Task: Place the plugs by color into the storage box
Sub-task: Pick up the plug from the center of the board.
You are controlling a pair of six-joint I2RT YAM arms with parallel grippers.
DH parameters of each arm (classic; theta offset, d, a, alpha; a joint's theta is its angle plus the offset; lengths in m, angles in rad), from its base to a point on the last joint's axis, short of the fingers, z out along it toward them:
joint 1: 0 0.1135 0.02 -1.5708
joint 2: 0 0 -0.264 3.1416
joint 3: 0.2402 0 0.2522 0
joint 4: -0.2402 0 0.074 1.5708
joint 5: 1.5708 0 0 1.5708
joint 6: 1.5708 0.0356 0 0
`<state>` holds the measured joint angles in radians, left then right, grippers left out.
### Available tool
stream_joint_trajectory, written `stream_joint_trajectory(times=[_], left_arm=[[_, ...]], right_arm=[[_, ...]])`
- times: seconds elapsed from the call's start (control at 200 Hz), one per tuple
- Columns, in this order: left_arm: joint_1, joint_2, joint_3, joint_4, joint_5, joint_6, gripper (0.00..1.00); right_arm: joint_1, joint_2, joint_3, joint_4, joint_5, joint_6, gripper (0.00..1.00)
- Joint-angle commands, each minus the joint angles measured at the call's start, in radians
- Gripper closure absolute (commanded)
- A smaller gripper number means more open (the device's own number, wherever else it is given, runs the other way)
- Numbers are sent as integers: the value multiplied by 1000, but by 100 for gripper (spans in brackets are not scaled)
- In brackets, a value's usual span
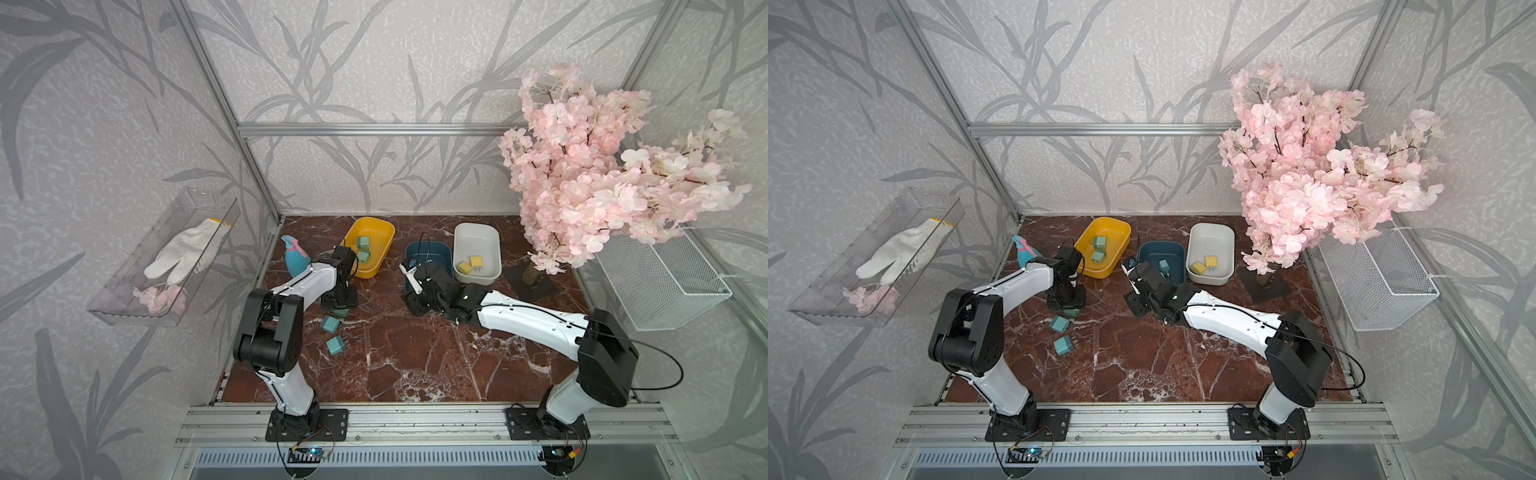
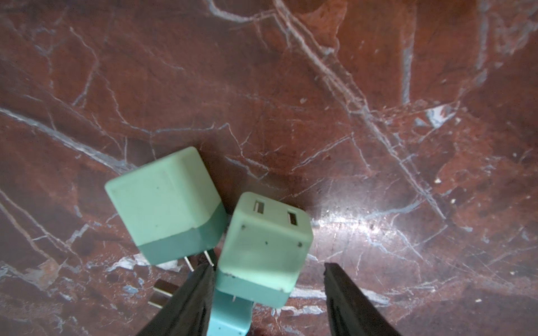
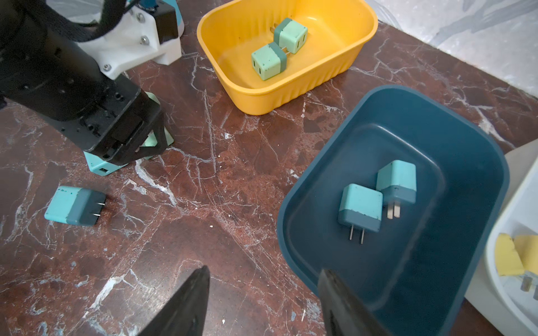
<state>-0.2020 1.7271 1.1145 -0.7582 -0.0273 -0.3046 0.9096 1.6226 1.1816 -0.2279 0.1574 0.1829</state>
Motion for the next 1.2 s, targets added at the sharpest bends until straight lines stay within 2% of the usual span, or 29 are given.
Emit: stream_joint_trajectory(times=[0.0,0.32,0.53,0.81,1.005,1.195], left_arm=[[-16,-2,3,-26,7,22,37],[-33,61,42,-20,27,30,37],[-31,94,70,-20,-3,44,39],[-31,104,83,-27,-40,59,52],[-31,56,80,-31,-50,70,71],[-33,-73,130,-71,-89,76,73]], right_arm=[[0,5,26,11,-11,6,36],[0,-1,6,20,-21,19,35],[0,14,5,41,-47,25,35],[-1,29,-5,66,-56,18,35],[-2,33,15,58,-68,6,35],[-3,-14,5,49,-41,-11,35]])
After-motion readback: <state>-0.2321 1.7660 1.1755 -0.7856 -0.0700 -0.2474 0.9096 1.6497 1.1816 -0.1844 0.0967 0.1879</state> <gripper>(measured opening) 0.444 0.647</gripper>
